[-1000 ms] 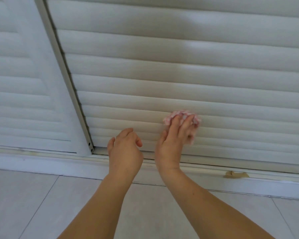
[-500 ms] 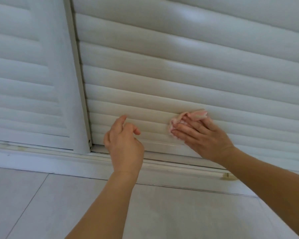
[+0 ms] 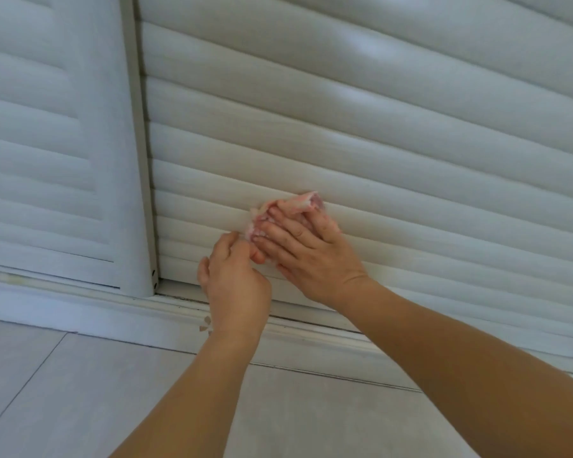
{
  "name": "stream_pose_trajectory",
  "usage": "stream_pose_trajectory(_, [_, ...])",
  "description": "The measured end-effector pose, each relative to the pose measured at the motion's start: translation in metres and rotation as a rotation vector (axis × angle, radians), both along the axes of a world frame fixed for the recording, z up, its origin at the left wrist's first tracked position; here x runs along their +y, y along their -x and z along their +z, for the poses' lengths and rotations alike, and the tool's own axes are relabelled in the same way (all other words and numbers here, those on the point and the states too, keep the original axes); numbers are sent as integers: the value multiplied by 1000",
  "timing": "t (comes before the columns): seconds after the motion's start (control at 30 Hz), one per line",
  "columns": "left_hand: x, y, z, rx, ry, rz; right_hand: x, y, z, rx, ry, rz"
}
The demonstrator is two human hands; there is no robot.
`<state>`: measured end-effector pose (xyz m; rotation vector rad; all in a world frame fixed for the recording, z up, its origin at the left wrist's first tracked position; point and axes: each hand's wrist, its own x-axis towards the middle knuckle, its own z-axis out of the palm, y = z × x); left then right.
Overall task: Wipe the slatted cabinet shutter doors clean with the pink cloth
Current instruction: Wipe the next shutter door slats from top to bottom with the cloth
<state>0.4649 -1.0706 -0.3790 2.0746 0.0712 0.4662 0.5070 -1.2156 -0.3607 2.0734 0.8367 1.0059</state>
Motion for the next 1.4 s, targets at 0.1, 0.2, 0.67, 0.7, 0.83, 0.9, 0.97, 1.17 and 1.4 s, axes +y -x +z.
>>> stream_pose_trajectory(0.1, [-7,-1,-1,-6,1,26,-45,16,3,-16,64,-37])
stream_pose_trajectory(0.2, [-7,0,-2,-18,-11,23,-98,43,2,-40,102,-122])
stream_pose_trajectory(0.67, [-6,-1,-7,-7,-69,21,-49,26,27,-99,-196,-77])
stream_pose_trajectory(0.7, [-6,-1,-7,-6,-73,17,-53,27,16,-59,-138,-91])
stream_pose_trajectory(0.83, [-1,0,-6,-13,-73,6,-100,49,-13,100,99,-126])
stream_pose_trajectory(0.9, [2,0,-5,-16,-61,12,-109,57,-9,106,15,-138])
stream_pose_trajectory(0.97, [-1,0,-5,-31,-51,-3,-107,59,6,61,-94,-140])
stream_pose_trajectory(1.17, [2,2,-8,-26,-38,-26,-59,39,12,-47,-52,-113])
stream_pose_trajectory(1.4, [4,1,-3,4,-57,-49,-48,33,8,-34,56,-98])
